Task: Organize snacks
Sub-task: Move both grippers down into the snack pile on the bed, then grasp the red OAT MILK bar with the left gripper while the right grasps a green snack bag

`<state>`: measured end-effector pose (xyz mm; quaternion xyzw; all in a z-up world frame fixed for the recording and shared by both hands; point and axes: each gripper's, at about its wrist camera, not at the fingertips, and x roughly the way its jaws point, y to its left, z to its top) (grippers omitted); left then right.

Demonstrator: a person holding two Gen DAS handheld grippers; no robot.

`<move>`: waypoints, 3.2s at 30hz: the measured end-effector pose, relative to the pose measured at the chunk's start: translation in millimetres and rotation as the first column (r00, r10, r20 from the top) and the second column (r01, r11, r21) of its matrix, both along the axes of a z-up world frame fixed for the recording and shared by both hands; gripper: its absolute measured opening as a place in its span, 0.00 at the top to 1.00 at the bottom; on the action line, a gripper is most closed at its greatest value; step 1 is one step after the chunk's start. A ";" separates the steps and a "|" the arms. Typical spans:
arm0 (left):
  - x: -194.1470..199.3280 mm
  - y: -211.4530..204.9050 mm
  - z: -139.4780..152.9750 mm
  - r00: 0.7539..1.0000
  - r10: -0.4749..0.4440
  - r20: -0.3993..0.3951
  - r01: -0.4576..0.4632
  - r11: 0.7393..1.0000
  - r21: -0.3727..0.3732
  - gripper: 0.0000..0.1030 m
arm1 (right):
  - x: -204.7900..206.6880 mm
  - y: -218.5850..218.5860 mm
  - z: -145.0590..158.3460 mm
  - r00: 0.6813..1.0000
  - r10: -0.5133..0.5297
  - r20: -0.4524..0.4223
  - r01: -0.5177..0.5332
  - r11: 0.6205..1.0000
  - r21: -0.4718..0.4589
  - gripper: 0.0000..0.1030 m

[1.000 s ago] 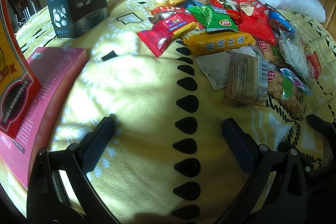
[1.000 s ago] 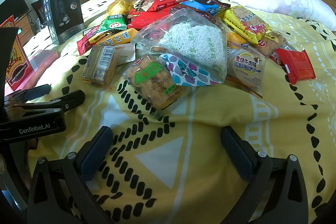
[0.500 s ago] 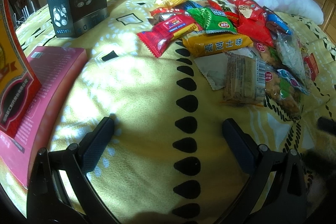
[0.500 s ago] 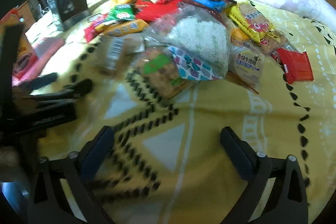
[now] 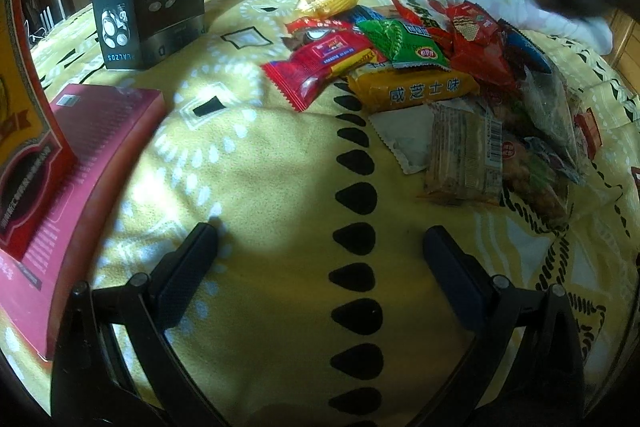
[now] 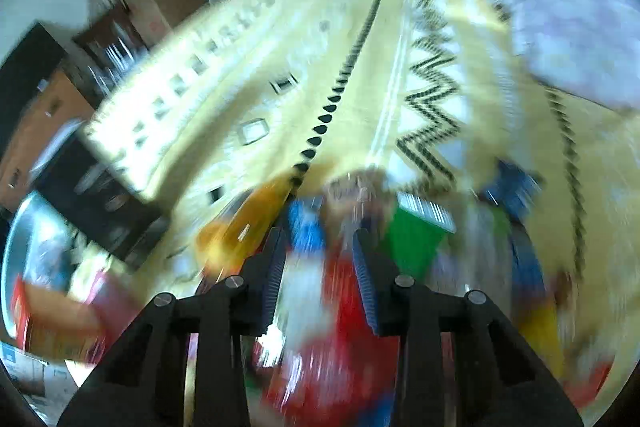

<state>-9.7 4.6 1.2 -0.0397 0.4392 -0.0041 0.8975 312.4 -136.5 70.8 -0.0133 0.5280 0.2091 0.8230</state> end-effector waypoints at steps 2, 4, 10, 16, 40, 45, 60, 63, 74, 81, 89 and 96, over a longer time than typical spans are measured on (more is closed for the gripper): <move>-1.1 0.6 0.0 1.000 0.000 0.003 0.000 1.000 -0.007 0.00 | 35.4 23.3 -29.1 0.996 0.039 -0.081 -0.045 0.996 -0.079 0.63; -1.2 1.0 0.7 1.000 0.001 0.003 -0.001 1.000 -0.014 0.00 | 50.2 31.5 -55.5 0.989 0.034 -0.141 -0.052 0.991 -0.126 0.59; -3.0 2.0 4.0 1.000 0.001 0.004 -0.001 0.999 -0.033 0.00 | 14.5 21.7 -92.7 0.966 0.061 -0.252 -0.097 0.986 -0.133 0.43; -17.8 2.8 14.7 0.998 -0.048 -0.032 0.046 0.997 -0.058 0.00 | -67.6 13.1 -83.1 0.960 0.129 -0.247 -0.164 0.978 -0.125 0.41; -17.1 43.9 51.3 1.000 -0.013 -0.021 0.007 0.973 -0.232 0.19 | -358.1 -117.1 2.7 0.989 -0.128 0.071 0.107 0.964 0.243 0.16; 4.1 32.5 26.9 0.996 0.002 -0.084 -0.018 0.981 -0.194 0.18 | -388.3 -121.3 -33.6 0.989 -0.138 -0.047 0.146 0.951 0.274 0.16; -37.4 -1.2 70.8 0.961 -0.277 0.017 0.276 0.945 -0.175 0.29 | -414.4 -136.0 -44.2 0.981 -0.183 -0.063 0.193 0.935 0.298 0.16; -10.9 13.1 57.7 0.975 -0.220 0.013 0.220 0.969 -0.116 0.35 | -419.3 -139.9 -50.4 0.981 -0.178 -0.074 0.192 0.934 0.300 0.16; 16.6 6.2 32.1 0.975 -0.218 -0.042 0.213 0.971 -0.106 0.63 | -421.2 -142.2 -54.9 0.986 -0.151 -0.067 0.164 0.942 0.293 0.16; -17.0 16.3 45.7 0.958 -0.220 -0.185 0.198 0.972 -0.130 0.79 | -421.2 -138.0 -53.4 0.988 -0.140 -0.060 0.152 0.948 0.281 0.16; -35.0 20.7 26.8 0.971 -0.164 -0.172 0.147 0.983 -0.109 0.44 | -411.0 -113.7 -46.4 1.000 -0.016 -0.005 0.016 0.980 0.198 0.16; -37.4 15.8 20.0 0.980 -0.146 -0.133 0.135 0.987 -0.084 0.66 | -370.3 -76.7 -13.9 0.956 0.260 0.139 -0.261 0.965 -0.009 0.16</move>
